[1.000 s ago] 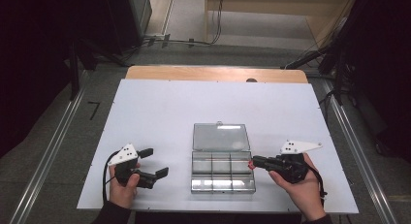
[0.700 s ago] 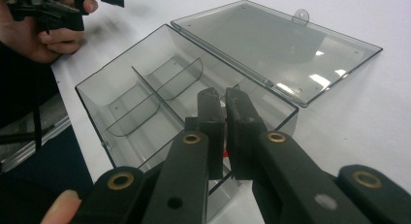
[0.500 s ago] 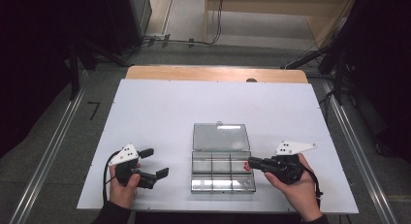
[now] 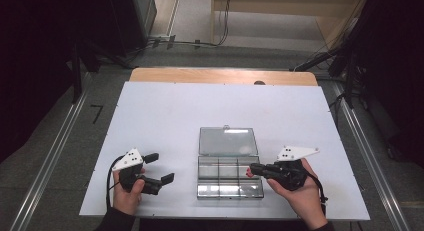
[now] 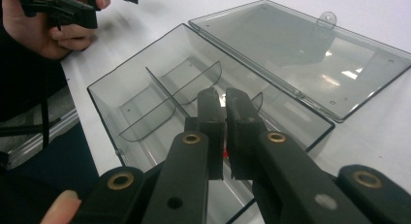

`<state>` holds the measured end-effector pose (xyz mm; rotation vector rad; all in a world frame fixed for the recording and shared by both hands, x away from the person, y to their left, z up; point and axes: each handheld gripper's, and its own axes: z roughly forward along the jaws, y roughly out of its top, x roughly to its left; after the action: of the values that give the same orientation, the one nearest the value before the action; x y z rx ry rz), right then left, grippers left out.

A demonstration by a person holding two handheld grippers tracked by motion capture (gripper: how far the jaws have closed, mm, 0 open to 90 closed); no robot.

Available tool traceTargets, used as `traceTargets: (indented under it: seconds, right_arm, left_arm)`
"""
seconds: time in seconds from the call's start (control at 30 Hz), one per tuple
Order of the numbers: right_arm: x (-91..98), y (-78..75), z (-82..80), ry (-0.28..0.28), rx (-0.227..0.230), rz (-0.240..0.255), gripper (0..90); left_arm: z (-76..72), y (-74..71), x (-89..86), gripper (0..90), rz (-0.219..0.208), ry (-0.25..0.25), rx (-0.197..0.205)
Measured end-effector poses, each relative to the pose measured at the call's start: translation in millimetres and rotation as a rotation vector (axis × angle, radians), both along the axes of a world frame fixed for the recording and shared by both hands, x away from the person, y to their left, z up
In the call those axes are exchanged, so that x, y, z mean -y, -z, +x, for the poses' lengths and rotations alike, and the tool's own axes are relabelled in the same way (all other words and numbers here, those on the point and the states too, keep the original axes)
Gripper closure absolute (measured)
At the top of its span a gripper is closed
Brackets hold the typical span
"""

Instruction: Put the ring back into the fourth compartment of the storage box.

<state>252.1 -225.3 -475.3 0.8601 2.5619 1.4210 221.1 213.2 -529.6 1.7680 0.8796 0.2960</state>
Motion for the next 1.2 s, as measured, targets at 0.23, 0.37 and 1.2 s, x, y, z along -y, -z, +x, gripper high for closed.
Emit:
traceTargets:
  seconds: [0.23, 0.37, 1.2]
  right_arm:
    - [-6.0, 0.4, -1.0, -0.012, -0.001, -0.002, 84.5]
    - [-9.9, 0.7, -1.9, -0.019, -0.004, -0.004, 84.5]
    - [-36.9, 4.2, -6.2, -0.078, -0.01, -0.014, 84.5]
  left_arm:
    - [0.0, 0.0, 0.2, 0.2, 0.001, 0.0, 0.0]
    - [0.0, 0.0, 0.3, 0.2, 0.0, 0.0, 0.0]
    - [0.2, 0.1, 0.4, 0.2, 0.001, 0.001, 0.0]
